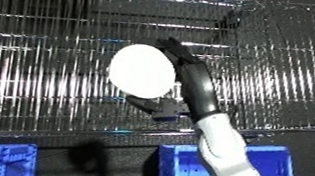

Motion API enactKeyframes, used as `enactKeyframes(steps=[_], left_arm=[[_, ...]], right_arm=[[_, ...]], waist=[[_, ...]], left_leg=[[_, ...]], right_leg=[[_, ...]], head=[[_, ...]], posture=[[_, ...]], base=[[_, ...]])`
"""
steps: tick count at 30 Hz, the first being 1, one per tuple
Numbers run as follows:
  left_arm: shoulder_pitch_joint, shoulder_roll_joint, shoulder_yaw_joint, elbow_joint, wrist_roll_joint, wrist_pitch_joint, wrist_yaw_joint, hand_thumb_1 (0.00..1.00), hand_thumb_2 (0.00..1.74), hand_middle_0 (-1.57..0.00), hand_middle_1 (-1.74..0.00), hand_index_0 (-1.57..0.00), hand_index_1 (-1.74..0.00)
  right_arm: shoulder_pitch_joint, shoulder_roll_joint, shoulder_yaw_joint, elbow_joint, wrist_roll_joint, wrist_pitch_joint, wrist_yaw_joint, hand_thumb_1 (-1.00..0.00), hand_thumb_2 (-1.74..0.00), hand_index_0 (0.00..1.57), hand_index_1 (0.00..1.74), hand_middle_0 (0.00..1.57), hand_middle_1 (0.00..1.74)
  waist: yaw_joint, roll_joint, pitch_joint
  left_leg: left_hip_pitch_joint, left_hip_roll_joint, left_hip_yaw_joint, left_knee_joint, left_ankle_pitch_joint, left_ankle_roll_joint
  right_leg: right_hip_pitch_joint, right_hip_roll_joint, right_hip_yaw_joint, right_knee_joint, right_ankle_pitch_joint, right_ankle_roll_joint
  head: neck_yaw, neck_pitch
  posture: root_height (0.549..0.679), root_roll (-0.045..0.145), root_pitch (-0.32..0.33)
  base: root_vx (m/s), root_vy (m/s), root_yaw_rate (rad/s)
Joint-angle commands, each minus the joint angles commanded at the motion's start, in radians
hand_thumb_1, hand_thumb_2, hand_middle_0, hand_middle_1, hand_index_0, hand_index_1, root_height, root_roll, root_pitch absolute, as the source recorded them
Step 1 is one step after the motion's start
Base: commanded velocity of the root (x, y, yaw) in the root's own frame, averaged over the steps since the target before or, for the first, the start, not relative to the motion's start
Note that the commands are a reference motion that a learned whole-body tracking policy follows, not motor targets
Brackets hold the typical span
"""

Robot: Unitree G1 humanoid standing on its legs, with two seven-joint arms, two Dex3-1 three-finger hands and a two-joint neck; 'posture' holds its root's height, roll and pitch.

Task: Pick up the object and place it into the box

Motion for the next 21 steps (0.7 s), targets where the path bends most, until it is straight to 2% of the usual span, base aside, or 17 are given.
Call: enactKeyframes(steps=[4,8,13,21], left_arm=[[0.003,-0.003,-0.003,-0.009,0.0,0.001,0.007,0.0,0.0,0.0,0.0,0.0,0.0],[0.006,-0.006,-0.002,-0.008,0.001,-0.002,0.009,0.0,0.0,0.0,0.0,0.0,0.0],[0.015,-0.009,0.008,0.0,0.0,-0.011,0.012,0.0,0.0,0.0,0.0,0.0,0.0],[0.04,-0.016,0.06,0.012,-0.008,-0.007,0.025,0.0,0.0,0.0,0.0,0.0,0.0]], right_arm=[[0.006,0.004,0.004,-0.012,0.002,0.015,-0.009,-0.95,-1.65,1.49,1.65,1.49,1.65],[0.014,0.005,0.004,-0.012,0.01,0.018,-0.012,-0.95,-1.65,1.49,1.65,1.49,1.65],[0.042,-0.003,-0.015,-0.059,0.008,-0.014,-0.022,-0.95,-1.65,1.49,1.65,1.49,1.65],[0.176,-0.061,-0.111,-0.288,-0.083,-0.025,-0.085,-0.95,-1.65,1.49,1.65,1.49,1.65]], waist=[[0.0,0.002,0.0],[-0.002,0.002,0.0],[-0.015,-0.003,0.0],[-0.07,-0.027,0.0]], left_leg=[[0.003,-0.001,0.001,-0.008,0.004,-0.0001],[0.011,0.002,0.003,-0.018,0.008,-0.0018],[0.026,0.005,0.007,-0.029,0.008,-0.0047],[0.051,0.018,0.027,-0.028,-0.002,-0.007]], right_leg=[[0.002,-0.0002,0.0,-0.005,0.001,-0.0002],[0.009,-0.0001,0.0,-0.015,0.004,0.0004],[0.019,0.0047,0.005,-0.026,0.005,0.0018],[0.038,0.0203,0.027,-0.052,0.014,0.0084]], head=[[0.0,0.007],[0.001,0.011],[-0.009,0.028],[-0.065,0.052]], posture=[[0.637,0.073,0.179],[0.638,0.073,0.178],[0.639,0.072,0.175],[0.641,0.072,0.167]], base=[[-0.006,0.005,0.012],[-0.014,-0.003,-0.011],[-0.019,-0.001,-0.059],[-0.025,0.016,-0.158]])
